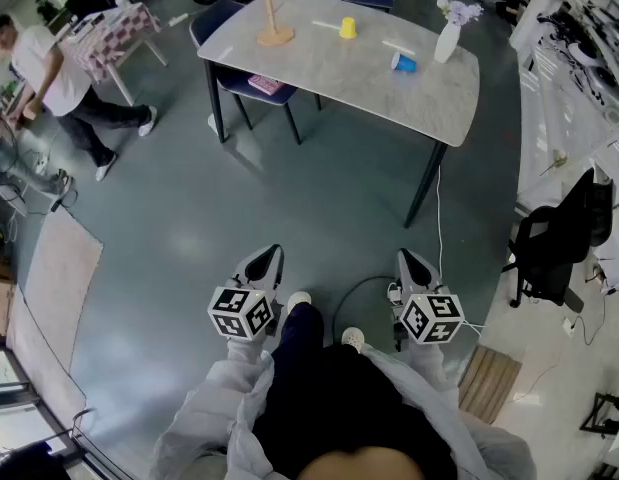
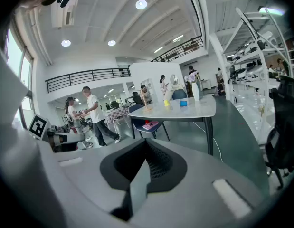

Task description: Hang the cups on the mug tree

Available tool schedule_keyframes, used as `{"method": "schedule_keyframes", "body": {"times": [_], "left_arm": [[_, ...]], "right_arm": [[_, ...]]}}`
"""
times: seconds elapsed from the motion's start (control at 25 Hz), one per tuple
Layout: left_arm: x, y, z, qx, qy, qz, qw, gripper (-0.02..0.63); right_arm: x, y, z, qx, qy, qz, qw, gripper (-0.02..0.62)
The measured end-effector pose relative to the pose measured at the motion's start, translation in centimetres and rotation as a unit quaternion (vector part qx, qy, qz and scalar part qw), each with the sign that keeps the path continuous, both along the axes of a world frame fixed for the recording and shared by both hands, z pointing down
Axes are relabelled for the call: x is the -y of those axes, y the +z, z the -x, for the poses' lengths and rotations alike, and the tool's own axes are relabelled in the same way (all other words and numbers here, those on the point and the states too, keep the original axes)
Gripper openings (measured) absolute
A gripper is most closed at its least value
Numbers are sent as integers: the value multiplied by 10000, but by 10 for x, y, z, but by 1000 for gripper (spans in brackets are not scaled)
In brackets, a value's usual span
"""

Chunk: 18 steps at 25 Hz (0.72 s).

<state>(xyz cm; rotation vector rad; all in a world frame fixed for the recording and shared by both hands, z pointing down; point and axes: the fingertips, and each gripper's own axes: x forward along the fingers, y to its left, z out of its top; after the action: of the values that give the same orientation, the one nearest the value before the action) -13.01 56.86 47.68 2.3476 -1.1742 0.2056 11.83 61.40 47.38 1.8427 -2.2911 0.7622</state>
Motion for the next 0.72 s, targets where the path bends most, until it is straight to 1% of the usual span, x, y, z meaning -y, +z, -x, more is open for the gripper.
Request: {"method": "schedule_keyframes", "body": {"times": [0.12, 0.24, 0.36, 0.44, 0.52, 0.72], "left_arm": [[-30, -3, -21, 71, -58, -110, 9999, 8], [-60, -13, -38, 14, -128, -236, 9996, 8], [-82, -22, -49, 118, -114, -443, 9989, 8], [-94, -29, -54, 198, -125, -567, 9981, 8], [-105, -35, -57, 193, -117, -650, 9976, 8], [-124, -34, -67, 221, -65, -736, 9970, 8]], "right_arm": [[-29, -8, -16, 79, 5, -139, 9999, 12], [-50, -21, -37, -28, 101, -376, 9992, 14], [-66, -26, -50, -67, 124, -487, 9987, 14], [-78, -23, -53, -178, 69, -428, 9989, 14], [-88, -22, -51, -279, -10, -463, 9985, 14], [-102, -34, -47, -62, -127, -818, 9965, 14]]}}
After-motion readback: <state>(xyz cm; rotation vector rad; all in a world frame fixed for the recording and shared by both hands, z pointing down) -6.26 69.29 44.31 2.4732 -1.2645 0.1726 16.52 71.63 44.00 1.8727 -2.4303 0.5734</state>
